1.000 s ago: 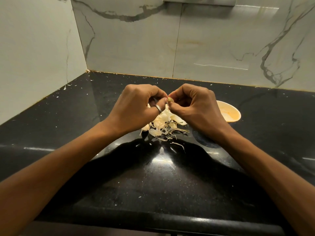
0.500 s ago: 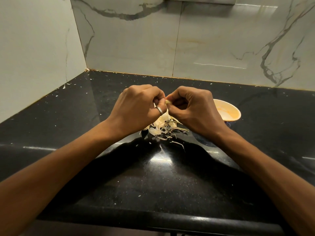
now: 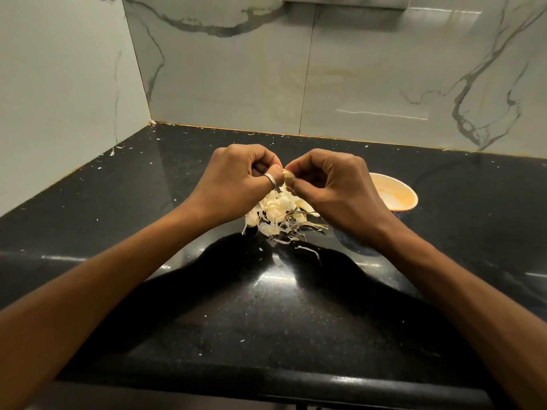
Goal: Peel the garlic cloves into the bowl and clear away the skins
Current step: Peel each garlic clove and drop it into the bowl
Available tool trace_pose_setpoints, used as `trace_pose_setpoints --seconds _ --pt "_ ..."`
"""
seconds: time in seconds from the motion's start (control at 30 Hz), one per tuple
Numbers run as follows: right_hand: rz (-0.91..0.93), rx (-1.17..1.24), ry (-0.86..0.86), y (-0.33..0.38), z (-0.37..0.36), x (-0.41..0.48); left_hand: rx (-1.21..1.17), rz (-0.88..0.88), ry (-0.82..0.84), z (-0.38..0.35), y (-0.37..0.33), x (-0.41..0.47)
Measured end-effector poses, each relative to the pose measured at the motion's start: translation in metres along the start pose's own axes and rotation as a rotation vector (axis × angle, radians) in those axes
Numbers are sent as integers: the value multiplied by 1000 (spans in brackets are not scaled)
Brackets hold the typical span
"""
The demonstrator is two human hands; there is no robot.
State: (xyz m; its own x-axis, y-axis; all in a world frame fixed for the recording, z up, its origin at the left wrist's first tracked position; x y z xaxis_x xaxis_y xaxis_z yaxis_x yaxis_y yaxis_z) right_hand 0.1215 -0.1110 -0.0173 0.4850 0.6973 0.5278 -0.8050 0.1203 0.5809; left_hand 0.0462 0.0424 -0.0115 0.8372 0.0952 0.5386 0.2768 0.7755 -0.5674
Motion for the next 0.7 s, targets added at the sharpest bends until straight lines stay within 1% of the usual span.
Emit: trace_pose_setpoints --seconds 0.17,0.33,0.4,0.53,0.7 --pt "-61 108 17 -3 1 1 -33 45 14 1 2 1" --pt "-214 512 55 -5 -1 0 -130 113 27 0 7 2" --pt "-237 601 99 -4 -2 0 -142 116 38 -1 7 2" --pt "-247 647 162 -3 -6 0 -138 124 43 0 8 2" --pt "-284 703 148 -2 -5 0 -136 142 32 2 9 1"
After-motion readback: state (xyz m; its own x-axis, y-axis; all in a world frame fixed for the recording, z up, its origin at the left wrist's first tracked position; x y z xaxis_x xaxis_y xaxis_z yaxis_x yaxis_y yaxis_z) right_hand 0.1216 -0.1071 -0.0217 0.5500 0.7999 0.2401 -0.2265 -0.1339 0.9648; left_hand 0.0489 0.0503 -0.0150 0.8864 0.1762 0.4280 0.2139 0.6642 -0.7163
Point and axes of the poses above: each hand's wrist, its own x-axis towards the middle knuckle, its own z-axis out of the back of the hand, y = z × x, the point moved 4 cm from there along x, towards the middle knuckle, and after that the axes turned 7 degrees about y, right-handed, at the moved point
